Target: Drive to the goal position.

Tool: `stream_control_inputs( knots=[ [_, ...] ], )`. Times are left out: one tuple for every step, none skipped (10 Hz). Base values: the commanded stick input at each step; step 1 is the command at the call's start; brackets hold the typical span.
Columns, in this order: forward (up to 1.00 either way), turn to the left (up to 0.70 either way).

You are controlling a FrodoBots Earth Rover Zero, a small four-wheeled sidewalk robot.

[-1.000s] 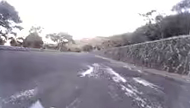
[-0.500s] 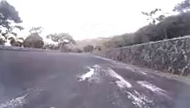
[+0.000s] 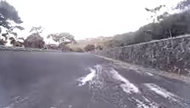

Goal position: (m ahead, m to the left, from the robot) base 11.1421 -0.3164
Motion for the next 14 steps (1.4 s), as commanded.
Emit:
stream_control_inputs(
  knots=[
    [0.70, 0.00],
    [0.70, 0.00],
    [0.70, 0.00],
    [0.70, 0.00],
    [0.70, 0.00],
    [0.70, 0.00],
    [0.70, 0.00],
    [0.70, 0.00],
    [0.70, 0.00],
    [0.70, 0.00],
    [0.70, 0.00],
    [0.70, 0.00],
    [0.70, 0.00],
    [0.70, 0.00]
  ],
)
